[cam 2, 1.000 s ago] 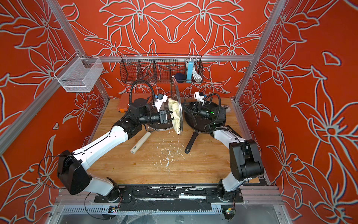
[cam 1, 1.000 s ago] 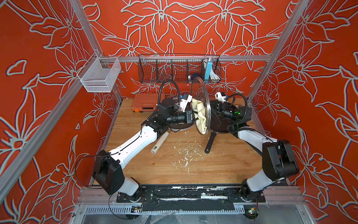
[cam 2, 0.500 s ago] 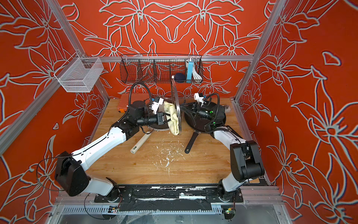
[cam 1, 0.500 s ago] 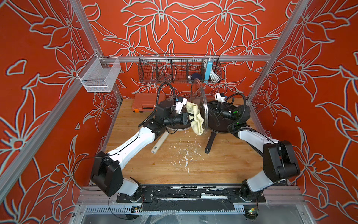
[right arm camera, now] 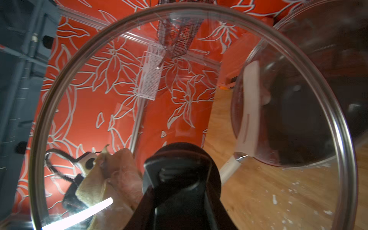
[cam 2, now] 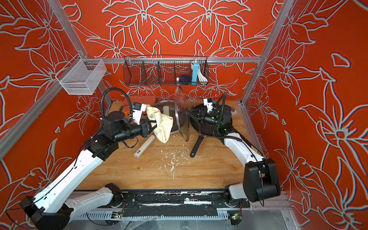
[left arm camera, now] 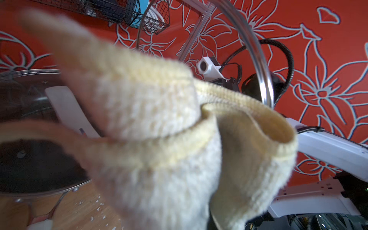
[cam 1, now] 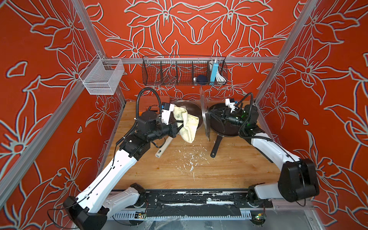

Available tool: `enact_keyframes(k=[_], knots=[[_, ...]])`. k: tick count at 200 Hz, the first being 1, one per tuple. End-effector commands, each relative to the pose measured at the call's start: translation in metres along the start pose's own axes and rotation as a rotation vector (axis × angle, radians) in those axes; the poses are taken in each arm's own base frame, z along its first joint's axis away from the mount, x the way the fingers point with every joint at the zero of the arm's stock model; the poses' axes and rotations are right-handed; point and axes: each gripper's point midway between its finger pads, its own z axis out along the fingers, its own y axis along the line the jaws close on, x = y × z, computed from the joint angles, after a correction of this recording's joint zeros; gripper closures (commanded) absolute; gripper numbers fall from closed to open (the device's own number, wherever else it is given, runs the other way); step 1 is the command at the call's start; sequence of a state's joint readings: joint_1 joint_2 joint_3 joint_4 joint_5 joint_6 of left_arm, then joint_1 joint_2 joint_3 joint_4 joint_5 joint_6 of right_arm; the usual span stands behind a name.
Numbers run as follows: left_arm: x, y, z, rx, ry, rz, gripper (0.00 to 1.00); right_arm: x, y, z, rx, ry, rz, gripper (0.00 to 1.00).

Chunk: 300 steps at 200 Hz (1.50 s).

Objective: Wipe the pot lid with a cloth
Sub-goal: Wipe the pot lid.

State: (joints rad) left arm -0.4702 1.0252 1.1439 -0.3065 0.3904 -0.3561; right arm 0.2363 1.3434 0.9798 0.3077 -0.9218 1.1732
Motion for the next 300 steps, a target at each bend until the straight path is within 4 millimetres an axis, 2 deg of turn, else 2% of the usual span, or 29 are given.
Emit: enact_keyframes(k=[1,20,42,74,123,183,252,300], knots=[[-0.012,0.002,-0.017,-0.069,-0.024,0.081,1.0,-0.01,0.033,-0.025,0.126,-0.081,-0.313,1.0],[-0.026,-0.009,-0.025,-0.052,-0.053,0.095,1.0,-0.008,0.026,-0.037,0.239,-0.08,-0.399,1.0],[-0.043,-0.021,-0.027,-0.02,-0.084,0.069,1.0,-0.006,0.026,-0.044,0.326,-0.075,-0.51,1.0],[-0.051,-0.025,-0.01,-0.024,-0.077,0.016,1.0,-0.003,0.036,-0.046,0.459,-0.106,-0.748,1.0],[-0.025,-0.011,0.029,-0.078,0.027,-0.095,1.0,0.001,0.06,-0.045,0.532,-0.214,-1.116,1.0],[-0.007,0.003,0.053,-0.135,0.13,-0.125,1.0,0.01,0.078,-0.043,0.574,-0.26,-1.398,1.0],[0.01,0.007,0.075,-0.141,0.171,-0.077,1.0,0.027,0.095,-0.032,0.527,-0.251,-1.487,1.0],[0.018,-0.004,0.093,-0.091,0.194,-0.086,1.0,0.042,0.1,-0.018,0.48,-0.216,-1.507,1.0]])
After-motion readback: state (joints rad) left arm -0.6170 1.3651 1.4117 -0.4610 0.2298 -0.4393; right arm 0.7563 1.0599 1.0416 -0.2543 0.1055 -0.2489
